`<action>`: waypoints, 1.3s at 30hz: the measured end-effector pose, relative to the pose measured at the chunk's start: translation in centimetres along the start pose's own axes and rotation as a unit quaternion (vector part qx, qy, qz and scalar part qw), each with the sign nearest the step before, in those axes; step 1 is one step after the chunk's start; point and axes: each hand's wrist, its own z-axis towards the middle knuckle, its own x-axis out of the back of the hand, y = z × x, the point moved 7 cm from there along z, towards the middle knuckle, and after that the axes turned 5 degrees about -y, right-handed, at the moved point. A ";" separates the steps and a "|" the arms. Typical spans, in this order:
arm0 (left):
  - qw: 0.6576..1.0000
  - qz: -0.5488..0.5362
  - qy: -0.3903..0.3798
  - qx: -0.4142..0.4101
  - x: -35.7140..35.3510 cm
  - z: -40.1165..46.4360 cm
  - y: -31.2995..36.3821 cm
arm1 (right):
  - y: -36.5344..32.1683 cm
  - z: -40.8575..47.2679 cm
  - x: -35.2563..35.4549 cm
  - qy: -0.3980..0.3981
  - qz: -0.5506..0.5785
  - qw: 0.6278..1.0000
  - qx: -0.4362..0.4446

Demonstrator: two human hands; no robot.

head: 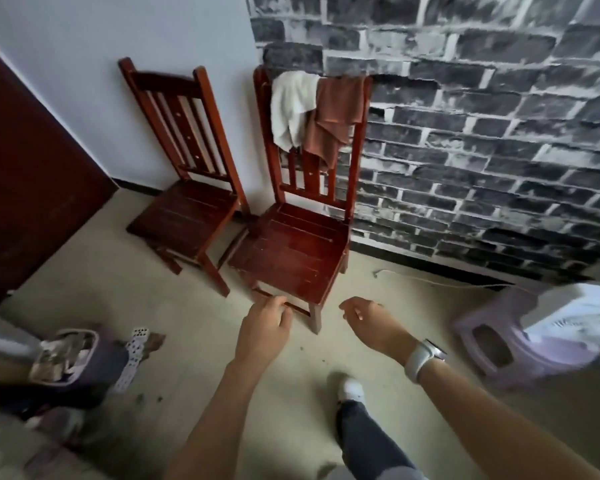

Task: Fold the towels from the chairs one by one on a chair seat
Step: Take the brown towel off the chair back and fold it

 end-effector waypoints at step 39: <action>0.894 0.199 -0.006 -0.402 12.3 58.6 12.1 | -12.2 41.5 33.8 0.387 -0.179 0.870 -0.248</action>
